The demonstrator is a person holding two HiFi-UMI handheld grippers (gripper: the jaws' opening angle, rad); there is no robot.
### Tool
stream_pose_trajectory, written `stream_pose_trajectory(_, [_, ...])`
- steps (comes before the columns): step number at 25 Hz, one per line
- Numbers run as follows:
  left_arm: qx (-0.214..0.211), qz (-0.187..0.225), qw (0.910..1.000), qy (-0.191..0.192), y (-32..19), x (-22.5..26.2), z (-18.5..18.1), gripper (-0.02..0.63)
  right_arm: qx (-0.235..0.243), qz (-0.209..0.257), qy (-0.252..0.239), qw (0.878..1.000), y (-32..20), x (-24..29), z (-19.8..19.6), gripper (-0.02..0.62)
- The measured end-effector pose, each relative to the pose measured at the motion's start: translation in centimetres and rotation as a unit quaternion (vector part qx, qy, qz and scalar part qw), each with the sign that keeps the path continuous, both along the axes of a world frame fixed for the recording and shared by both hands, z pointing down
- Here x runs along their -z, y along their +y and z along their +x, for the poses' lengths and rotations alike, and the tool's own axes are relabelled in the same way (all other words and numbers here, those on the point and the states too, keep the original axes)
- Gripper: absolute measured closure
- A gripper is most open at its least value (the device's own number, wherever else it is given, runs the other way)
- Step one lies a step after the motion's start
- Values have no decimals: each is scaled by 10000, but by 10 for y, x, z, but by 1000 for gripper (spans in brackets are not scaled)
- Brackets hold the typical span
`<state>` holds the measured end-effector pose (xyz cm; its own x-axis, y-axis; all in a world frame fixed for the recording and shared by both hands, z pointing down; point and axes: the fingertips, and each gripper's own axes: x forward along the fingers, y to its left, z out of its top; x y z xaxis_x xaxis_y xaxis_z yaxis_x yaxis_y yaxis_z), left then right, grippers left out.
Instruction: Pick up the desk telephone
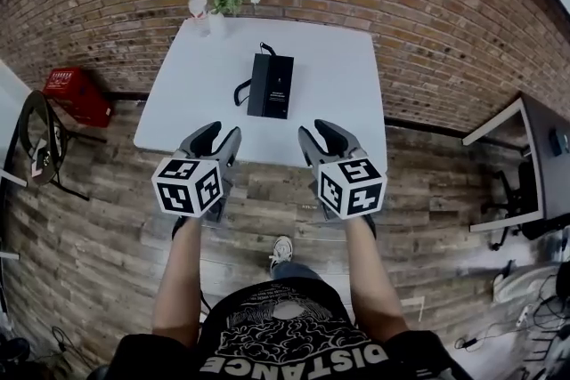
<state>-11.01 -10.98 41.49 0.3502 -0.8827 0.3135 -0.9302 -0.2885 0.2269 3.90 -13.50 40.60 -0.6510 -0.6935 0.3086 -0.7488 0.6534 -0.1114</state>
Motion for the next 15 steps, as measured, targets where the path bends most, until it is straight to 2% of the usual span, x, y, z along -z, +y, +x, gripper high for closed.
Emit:
stream_pose_trajectory(9, [120,-217,9997,-80,-64,-14,4,431,136,-176,-44,9997,-66,-14,8,449])
stream_pose_trajectory(15, [192,-400,9990,-22,-89,-25,0,414,259,-312,-99,9991,-94,-24,7,422])
